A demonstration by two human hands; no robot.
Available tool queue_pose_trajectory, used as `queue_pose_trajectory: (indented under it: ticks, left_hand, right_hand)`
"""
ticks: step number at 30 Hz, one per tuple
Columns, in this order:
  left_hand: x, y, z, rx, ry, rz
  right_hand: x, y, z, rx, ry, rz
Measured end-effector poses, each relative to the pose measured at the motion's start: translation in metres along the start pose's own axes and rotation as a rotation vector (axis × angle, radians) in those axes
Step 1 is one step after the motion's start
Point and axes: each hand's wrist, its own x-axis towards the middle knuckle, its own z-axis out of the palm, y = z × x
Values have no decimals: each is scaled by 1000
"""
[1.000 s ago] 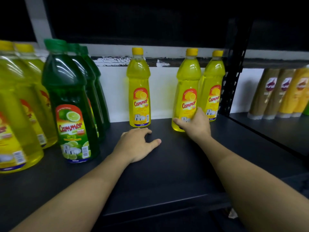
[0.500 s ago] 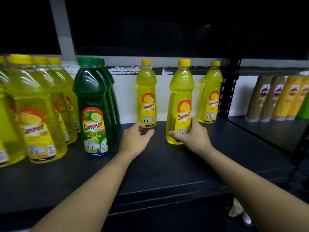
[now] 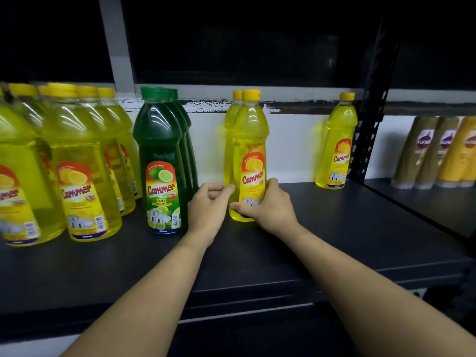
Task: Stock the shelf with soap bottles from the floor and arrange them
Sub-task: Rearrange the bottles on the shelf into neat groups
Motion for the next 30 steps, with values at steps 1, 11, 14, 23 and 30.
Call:
queue_pose_trajectory:
  ticks: [1, 11, 14, 23, 30]
  left_hand:
    - [0, 0, 1, 3, -5, 0]
    - [9, -5, 5, 74, 16, 108]
    - [13, -7, 8, 111, 27, 130]
    - [21, -11, 10, 147, 18, 145]
    - [20, -8, 11, 178, -13, 126]
  right_hand:
    - [3, -2, 2, -6, -8, 3]
    - [29, -7, 18, -96, -27, 40]
    - [37, -8, 20, -125, -36, 51]
    - [29, 10, 23, -29, -1, -8]
    - [28, 11, 23, -11, 39, 21]
